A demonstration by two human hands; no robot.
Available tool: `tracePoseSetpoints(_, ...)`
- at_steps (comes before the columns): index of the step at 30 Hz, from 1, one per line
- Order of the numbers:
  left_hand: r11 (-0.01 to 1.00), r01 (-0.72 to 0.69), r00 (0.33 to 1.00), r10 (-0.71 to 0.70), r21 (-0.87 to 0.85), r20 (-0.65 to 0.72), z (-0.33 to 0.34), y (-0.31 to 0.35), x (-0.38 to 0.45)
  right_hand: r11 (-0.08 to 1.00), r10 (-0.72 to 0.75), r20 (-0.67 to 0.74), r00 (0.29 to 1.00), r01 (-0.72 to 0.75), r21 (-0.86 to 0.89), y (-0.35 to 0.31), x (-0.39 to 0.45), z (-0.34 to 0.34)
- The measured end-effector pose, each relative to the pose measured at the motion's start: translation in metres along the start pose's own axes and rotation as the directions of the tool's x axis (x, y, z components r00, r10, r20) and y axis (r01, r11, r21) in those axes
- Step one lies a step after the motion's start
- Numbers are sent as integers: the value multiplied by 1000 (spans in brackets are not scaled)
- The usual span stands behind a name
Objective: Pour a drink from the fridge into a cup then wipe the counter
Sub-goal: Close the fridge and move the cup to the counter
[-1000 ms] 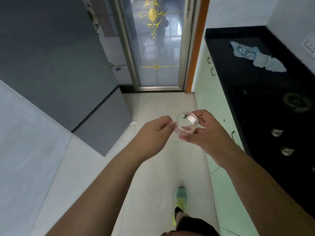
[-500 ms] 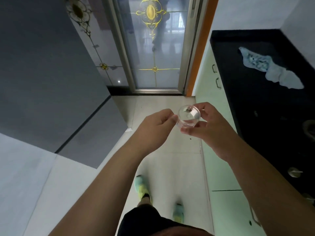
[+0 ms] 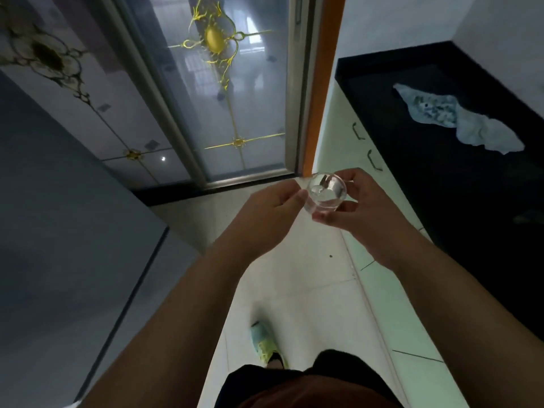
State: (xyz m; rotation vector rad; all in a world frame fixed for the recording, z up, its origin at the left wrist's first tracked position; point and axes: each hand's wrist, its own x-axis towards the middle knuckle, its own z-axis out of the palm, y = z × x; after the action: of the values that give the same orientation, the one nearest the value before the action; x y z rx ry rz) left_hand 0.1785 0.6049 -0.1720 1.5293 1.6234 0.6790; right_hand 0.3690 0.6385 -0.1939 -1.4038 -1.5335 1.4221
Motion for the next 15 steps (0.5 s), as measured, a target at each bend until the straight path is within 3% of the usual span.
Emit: tracePoseSetpoints(15,988,-137,976,124,64,180,-69,-5,182,1000,21,-191,981,-18,15,-34,145,3)
